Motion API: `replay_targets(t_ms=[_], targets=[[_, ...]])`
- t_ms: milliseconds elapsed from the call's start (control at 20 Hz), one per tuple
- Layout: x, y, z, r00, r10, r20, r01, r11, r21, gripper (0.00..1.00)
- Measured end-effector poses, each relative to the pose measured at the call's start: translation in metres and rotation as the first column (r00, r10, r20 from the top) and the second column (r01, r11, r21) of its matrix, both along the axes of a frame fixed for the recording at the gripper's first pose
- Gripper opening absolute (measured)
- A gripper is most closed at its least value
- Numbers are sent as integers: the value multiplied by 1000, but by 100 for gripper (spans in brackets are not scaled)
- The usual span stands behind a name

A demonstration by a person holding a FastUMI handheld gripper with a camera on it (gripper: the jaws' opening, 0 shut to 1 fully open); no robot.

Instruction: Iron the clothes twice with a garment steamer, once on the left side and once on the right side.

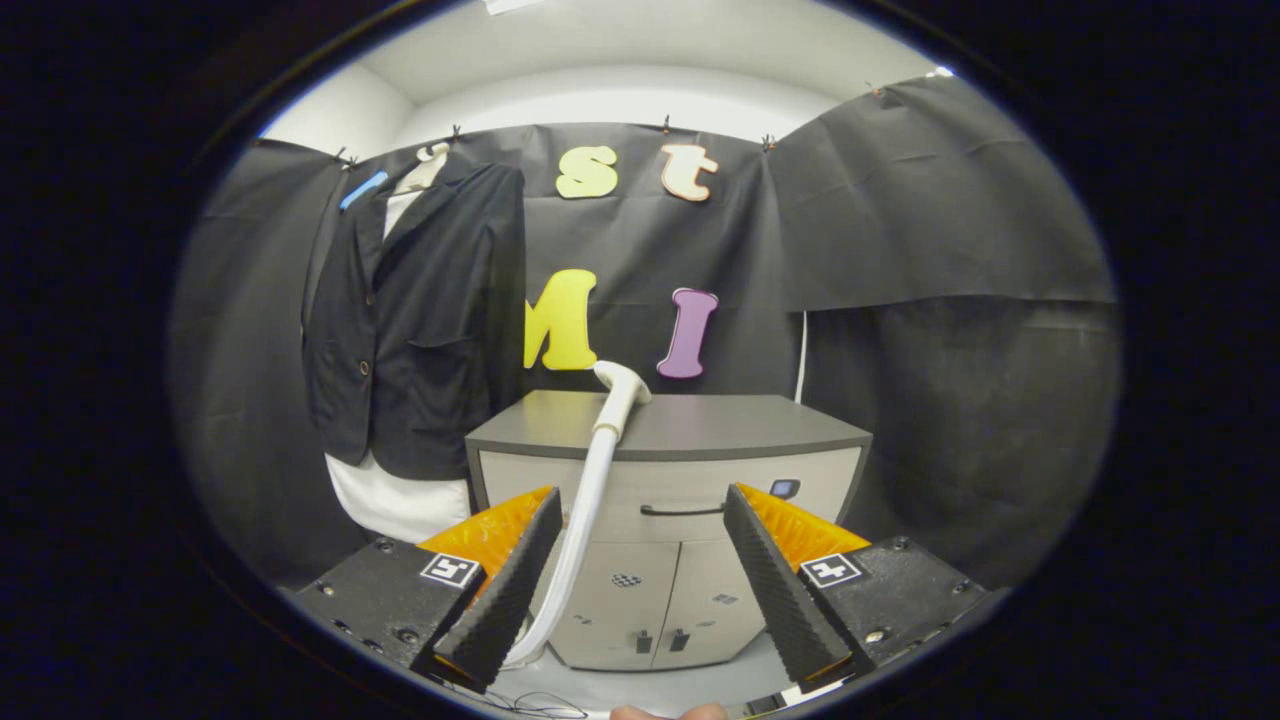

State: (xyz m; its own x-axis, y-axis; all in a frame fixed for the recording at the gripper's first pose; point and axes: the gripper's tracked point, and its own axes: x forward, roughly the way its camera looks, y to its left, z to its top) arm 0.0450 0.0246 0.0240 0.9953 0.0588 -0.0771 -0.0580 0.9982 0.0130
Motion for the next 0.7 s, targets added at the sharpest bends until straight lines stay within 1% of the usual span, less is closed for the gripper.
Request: replay_targets(t_ms=[250,450,600,700], targets=[[-6,25,16,999,-30,30,30,999,17,100],[-6,40,29,998,-50,31,50,998,24,100],[2,49,37,999,-43,26,42,999,15,100],[15,51,40,999,-40,15,40,999,21,100]])
